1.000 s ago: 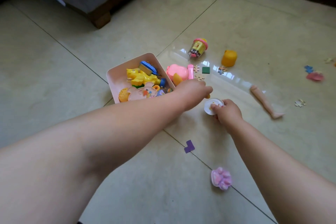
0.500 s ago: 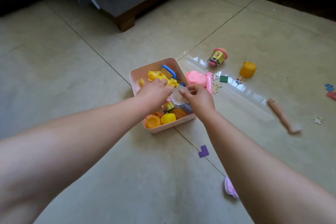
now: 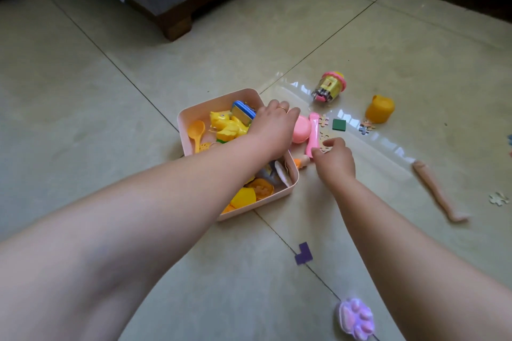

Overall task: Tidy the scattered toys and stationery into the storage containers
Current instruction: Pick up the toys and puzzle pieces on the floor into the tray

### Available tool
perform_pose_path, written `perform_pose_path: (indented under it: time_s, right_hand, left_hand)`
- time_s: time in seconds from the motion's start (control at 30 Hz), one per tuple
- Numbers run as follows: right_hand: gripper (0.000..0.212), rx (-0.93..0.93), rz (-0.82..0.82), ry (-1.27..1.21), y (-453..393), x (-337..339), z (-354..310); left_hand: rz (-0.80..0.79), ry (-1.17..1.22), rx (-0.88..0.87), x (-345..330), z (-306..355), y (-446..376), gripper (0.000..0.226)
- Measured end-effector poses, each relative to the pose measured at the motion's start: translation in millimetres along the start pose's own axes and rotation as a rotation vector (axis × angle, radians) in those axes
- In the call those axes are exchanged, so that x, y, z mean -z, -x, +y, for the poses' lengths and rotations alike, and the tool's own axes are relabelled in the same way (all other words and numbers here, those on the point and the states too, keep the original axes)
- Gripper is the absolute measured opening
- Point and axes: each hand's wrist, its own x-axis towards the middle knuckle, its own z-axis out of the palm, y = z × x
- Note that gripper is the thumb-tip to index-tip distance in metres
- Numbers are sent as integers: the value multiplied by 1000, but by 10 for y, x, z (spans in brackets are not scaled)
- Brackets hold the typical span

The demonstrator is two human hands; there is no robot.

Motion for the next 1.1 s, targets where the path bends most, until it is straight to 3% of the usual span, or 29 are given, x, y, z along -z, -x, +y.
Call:
perform_pose_path:
  time_s: [0.2, 0.47, 0.67, 0.8, 0.9, 1.1]
  right_hand:
    - [47, 8, 0, 145, -226, -141, -77]
    - [50, -185, -5, 190, -268, -132, -34]
    - [30, -230, 37, 243, -125, -17, 73]
    - [33, -229, 93, 144, 22, 108, 18]
    - [36, -105, 99, 37, 182, 95, -243]
    - [32, 184, -101, 27, 605, -234, -882]
  left_hand:
    - [-97, 3, 9, -177, 15, -278, 75]
    - [-57, -33, 28, -214, 119, -324, 54]
    - [54, 134, 90, 36, 69, -187, 66]
    - [139, 219, 244, 241, -150, 18, 68]
    - [176, 257, 421, 350, -431, 219, 67]
    - [46, 282, 809, 371, -841, 594, 63]
